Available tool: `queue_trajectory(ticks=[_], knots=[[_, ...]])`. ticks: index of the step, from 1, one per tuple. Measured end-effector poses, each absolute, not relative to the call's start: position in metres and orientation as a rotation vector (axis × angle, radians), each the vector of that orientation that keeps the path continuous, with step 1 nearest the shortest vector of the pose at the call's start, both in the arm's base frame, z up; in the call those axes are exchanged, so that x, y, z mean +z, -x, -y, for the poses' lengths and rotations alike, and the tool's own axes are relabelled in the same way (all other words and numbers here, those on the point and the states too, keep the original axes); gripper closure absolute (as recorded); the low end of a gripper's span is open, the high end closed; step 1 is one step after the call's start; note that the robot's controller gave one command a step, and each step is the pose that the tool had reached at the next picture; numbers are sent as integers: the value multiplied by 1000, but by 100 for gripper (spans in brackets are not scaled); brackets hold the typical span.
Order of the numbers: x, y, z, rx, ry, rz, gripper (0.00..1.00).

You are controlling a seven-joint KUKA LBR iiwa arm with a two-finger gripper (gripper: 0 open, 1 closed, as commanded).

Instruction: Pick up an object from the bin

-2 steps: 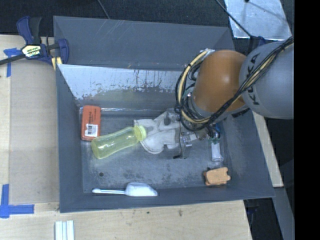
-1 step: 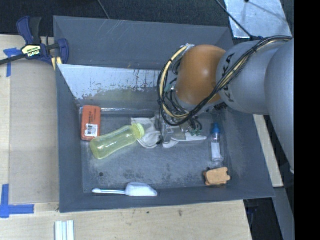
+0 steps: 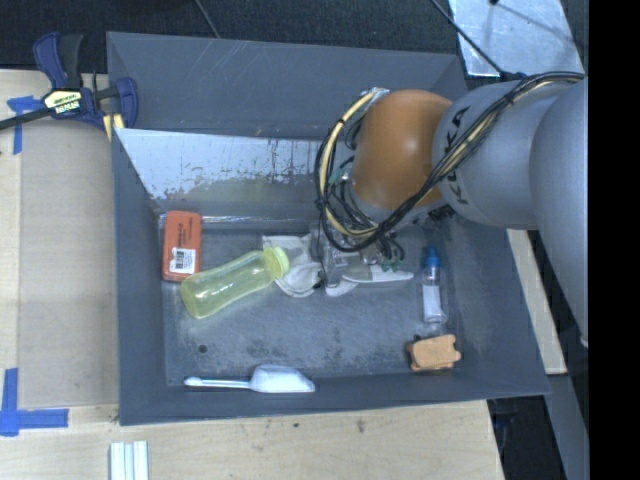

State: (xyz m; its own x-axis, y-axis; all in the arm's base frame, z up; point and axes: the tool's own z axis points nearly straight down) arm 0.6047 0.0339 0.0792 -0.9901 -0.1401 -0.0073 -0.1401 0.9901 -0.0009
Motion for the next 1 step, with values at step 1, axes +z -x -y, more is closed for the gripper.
queue_trajectory(ticks=[1], knots=[[239, -587, -38, -1, 232, -3128, 100]])
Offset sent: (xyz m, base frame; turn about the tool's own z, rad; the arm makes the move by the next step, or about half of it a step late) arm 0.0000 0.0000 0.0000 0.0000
